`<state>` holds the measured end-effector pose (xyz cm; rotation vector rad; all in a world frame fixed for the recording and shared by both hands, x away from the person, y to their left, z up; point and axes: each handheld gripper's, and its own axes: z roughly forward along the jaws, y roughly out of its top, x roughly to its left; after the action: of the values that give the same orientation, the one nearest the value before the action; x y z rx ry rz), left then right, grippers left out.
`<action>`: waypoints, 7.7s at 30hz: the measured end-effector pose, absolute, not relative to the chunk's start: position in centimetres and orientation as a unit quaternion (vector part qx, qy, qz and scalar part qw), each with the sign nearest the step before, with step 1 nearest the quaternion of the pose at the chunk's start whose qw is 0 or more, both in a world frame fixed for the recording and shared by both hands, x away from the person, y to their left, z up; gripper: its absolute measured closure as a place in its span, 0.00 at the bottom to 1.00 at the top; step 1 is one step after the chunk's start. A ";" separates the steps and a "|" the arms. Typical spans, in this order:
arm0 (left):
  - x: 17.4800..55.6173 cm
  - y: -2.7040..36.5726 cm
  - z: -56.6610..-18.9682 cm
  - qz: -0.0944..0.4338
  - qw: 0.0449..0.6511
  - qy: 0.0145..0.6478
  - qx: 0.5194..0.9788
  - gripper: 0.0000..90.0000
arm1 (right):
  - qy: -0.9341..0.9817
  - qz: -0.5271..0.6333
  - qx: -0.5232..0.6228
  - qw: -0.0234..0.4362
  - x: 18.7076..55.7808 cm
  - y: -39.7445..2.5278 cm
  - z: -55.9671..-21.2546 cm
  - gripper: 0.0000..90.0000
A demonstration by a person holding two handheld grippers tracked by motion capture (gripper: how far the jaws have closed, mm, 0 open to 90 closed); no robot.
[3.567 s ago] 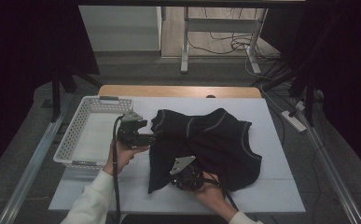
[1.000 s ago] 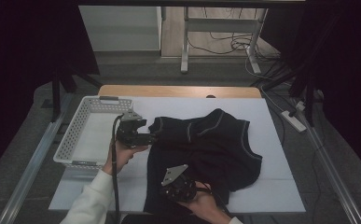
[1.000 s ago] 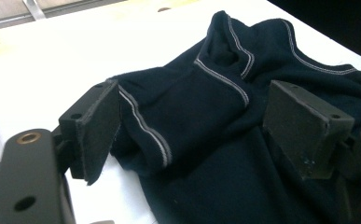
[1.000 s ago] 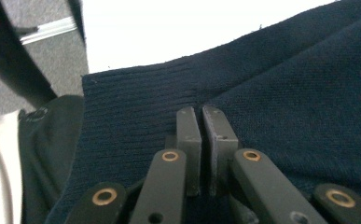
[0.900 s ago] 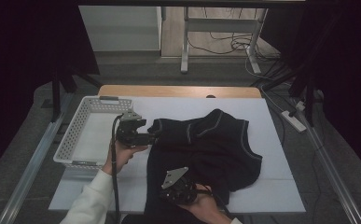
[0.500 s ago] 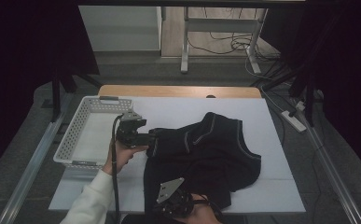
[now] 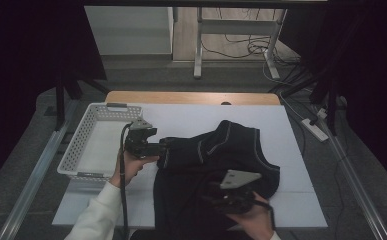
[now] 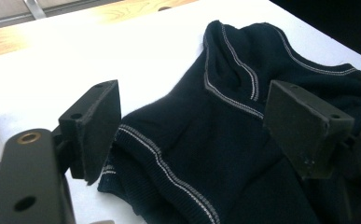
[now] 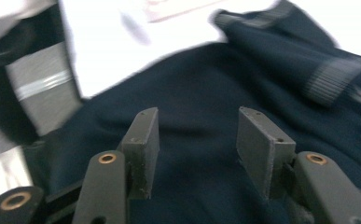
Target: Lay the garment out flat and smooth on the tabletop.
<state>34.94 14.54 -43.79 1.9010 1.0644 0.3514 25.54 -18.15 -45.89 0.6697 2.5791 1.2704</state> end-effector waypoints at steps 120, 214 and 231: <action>34.5 14.8 -43.1 0.157 0.463 0.429 0.759 0.22 | 0.860 0.406 0.288 0.116 27.1 -24.6 -46.0 0.87; 34.5 14.5 -43.3 0.153 0.461 0.425 0.764 0.22 | 0.902 0.368 0.222 0.028 27.4 -16.4 -51.5 0.89; 34.8 14.6 -43.2 0.150 0.465 0.423 0.763 0.22 | 0.889 0.362 0.271 0.073 23.9 -24.3 -49.4 0.92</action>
<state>34.75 14.59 -43.15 1.8752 1.0382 0.3686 23.87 -24.29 -49.44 0.8155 2.6696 1.0889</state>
